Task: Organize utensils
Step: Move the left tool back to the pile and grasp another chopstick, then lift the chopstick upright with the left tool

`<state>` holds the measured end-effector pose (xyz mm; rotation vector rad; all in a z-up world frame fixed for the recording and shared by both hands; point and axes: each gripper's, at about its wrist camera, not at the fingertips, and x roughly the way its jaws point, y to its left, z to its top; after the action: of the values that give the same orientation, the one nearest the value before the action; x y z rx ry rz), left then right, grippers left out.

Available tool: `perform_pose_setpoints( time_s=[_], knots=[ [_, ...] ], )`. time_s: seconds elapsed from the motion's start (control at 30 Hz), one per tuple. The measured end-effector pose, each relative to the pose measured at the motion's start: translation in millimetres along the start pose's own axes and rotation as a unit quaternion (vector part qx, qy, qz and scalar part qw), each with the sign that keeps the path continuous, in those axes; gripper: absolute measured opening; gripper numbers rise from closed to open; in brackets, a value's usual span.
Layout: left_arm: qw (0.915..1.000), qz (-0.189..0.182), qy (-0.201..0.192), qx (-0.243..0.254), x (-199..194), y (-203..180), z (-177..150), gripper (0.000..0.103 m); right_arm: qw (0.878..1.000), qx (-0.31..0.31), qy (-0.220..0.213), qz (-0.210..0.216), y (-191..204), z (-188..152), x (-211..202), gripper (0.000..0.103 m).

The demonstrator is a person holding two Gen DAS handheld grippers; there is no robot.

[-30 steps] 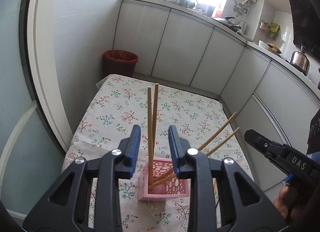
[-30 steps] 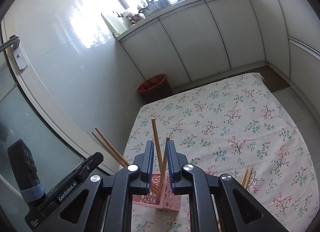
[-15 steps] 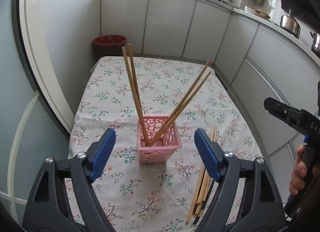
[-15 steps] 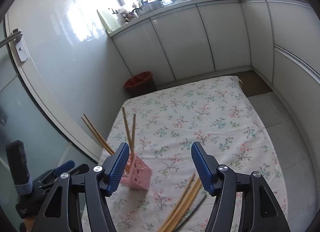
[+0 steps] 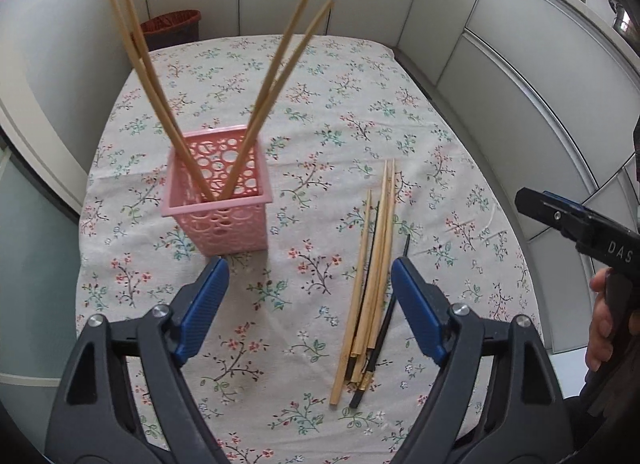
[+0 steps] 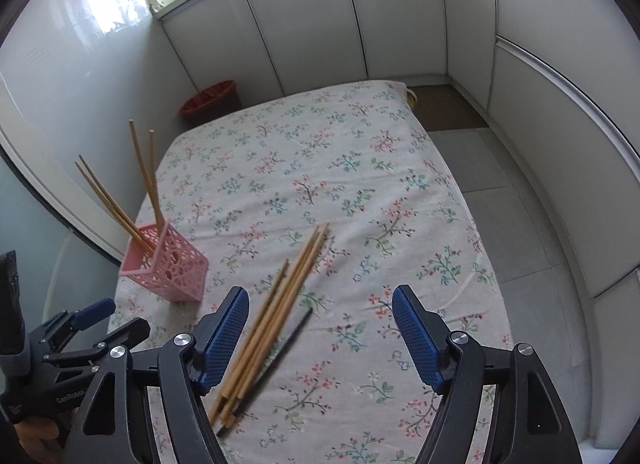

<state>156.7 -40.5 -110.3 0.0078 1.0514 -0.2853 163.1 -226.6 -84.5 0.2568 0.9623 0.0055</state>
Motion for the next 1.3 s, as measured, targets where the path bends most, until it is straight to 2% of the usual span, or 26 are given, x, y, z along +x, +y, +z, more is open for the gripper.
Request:
perform_pose_setpoints(
  time_s=[0.2,0.23,0.3,0.37,0.47,0.57,0.77,0.97,1.0,1.1,1.3],
  knots=[
    [0.9993,-0.019,0.03,0.011,31,-31,10,0.083,0.999,0.009,0.031,-0.018,-19,-6,11,0.076],
    [0.9992,-0.019,0.033,0.01,36,-34,13,0.08,0.999,0.012,0.035,-0.019,-22,-7,13,0.076],
    [0.9988,-0.022,0.042,0.008,49,-40,17,0.071,0.999,0.015,0.04,-0.021,-26,-8,16,0.076],
    [0.9982,-0.023,0.055,0.007,65,-46,21,0.05,0.999,0.017,0.046,-0.024,-31,-8,19,0.076],
    [0.9976,-0.015,0.068,0.004,86,-50,27,0.031,0.998,0.022,0.055,-0.03,-38,-9,26,0.076],
    [0.9975,-0.009,0.069,-0.005,106,-51,34,0.021,0.997,0.028,0.063,-0.034,-45,-9,33,0.076],
    [0.9975,-0.017,0.068,-0.009,130,-54,46,0.015,0.996,0.031,0.073,-0.036,-52,-7,40,0.076],
    [0.9961,0.004,0.088,-0.003,152,-58,46,0.012,0.996,0.032,0.075,-0.04,-56,-5,44,0.076],
    [0.997,0.007,0.077,-0.001,152,-59,47,0.012,0.996,0.034,0.075,-0.039,-58,-5,43,0.076],
    [0.9968,0.013,0.078,0.007,153,-60,46,0.007,0.995,0.041,0.076,-0.039,-61,-5,43,0.076],
    [0.9971,0.02,0.073,0.011,141,-58,44,0.007,0.995,0.04,0.076,-0.042,-61,-6,41,0.076]
  ],
)
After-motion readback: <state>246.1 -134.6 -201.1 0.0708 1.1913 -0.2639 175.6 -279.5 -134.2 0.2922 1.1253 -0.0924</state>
